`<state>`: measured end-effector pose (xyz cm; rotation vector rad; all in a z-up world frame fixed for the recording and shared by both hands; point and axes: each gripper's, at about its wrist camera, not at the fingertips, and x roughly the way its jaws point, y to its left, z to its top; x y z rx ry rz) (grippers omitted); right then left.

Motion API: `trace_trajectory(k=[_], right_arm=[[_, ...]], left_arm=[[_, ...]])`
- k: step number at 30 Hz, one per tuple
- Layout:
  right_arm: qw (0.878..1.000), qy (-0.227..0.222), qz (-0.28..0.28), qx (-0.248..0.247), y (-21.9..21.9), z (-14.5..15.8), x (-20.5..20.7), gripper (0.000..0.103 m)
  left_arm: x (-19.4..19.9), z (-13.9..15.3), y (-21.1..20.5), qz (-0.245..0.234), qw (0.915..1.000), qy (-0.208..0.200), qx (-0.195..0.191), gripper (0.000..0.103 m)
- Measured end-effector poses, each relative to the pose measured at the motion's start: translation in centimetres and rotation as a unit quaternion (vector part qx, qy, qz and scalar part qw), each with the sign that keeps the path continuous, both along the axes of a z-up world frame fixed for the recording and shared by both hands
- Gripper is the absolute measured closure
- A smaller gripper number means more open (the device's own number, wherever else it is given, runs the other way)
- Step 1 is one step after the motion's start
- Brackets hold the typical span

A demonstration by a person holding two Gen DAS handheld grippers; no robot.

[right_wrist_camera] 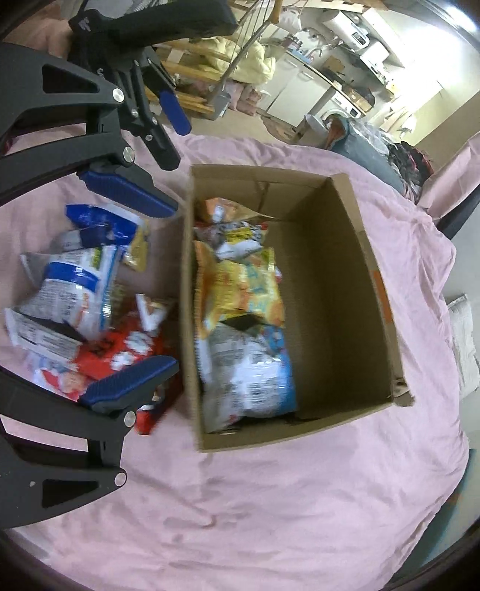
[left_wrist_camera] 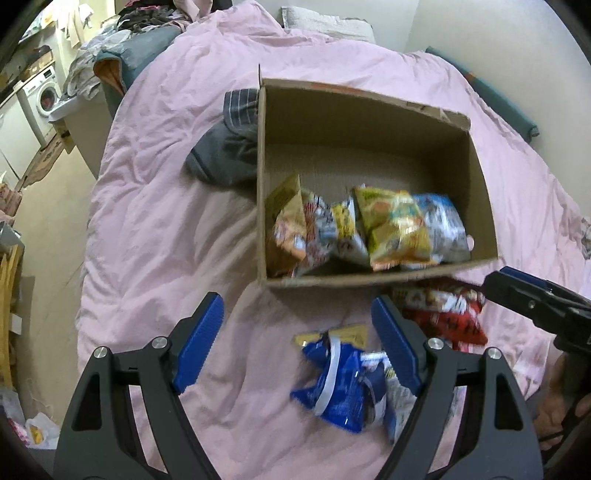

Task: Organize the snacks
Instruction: 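Grasp the blue foil bag with left tool while right tool grasps blue-white chip bag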

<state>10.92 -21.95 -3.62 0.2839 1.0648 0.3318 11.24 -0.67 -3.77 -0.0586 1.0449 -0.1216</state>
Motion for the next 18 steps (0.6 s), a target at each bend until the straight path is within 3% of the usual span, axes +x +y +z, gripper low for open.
trace_trajectory(k=[6,11,18], right_arm=[[1.000,0.005,0.000,-0.010,0.3,-0.5,-2.8,0.023],[1.000,0.014,-0.016,0.013,-0.4,-1.1,-4.7,0.023],[0.996,0.076,0.012,0.051,0.8,-3.8,-5.1,0.023]], left_arm=[[-2.2,-0.5,0.2,-0.007,0.9999,0.010,0.009,0.023],[-3.4,-0.6,1.2,0.004,0.9998,0.017,0.006,0.023],[-3.5,-0.8,2.8,0.035,0.9989,0.027,-0.012,0.023]])
